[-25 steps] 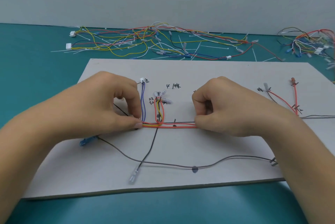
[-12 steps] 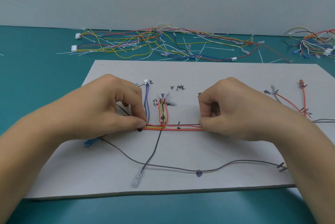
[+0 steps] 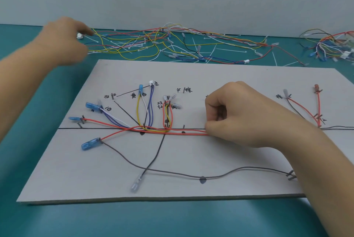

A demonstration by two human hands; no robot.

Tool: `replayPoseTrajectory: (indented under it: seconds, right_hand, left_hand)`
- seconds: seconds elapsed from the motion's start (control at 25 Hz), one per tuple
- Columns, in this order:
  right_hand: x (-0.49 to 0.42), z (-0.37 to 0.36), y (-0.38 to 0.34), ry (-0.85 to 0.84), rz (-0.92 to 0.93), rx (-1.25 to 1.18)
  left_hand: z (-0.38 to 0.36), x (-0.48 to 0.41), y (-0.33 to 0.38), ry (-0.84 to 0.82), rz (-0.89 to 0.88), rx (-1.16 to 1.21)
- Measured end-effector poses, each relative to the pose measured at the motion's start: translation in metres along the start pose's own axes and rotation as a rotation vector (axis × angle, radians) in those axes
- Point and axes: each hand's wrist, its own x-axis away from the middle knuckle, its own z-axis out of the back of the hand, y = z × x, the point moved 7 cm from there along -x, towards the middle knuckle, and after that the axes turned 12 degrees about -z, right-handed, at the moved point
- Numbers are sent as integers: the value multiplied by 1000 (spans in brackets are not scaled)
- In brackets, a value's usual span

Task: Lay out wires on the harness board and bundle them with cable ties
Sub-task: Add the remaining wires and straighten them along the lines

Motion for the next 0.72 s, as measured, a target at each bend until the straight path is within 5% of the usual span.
replayPoseTrajectory:
  seconds: [0.16, 0.36, 0.6, 0.72]
  right_hand:
    - [1, 0, 0, -17, -9, -12]
    - [2, 0, -2, -15, -16, -1]
    - [1, 0, 2, 42, -140, -35]
    - [0, 8, 2, 179, -247, -351]
  left_hand:
    - [-29, -23, -50, 8, 177, 53]
    - [-30, -27, -55, 129, 193, 65]
    - [39, 8, 9, 334, -17, 292]
    - [56, 63, 85, 332, -197, 341]
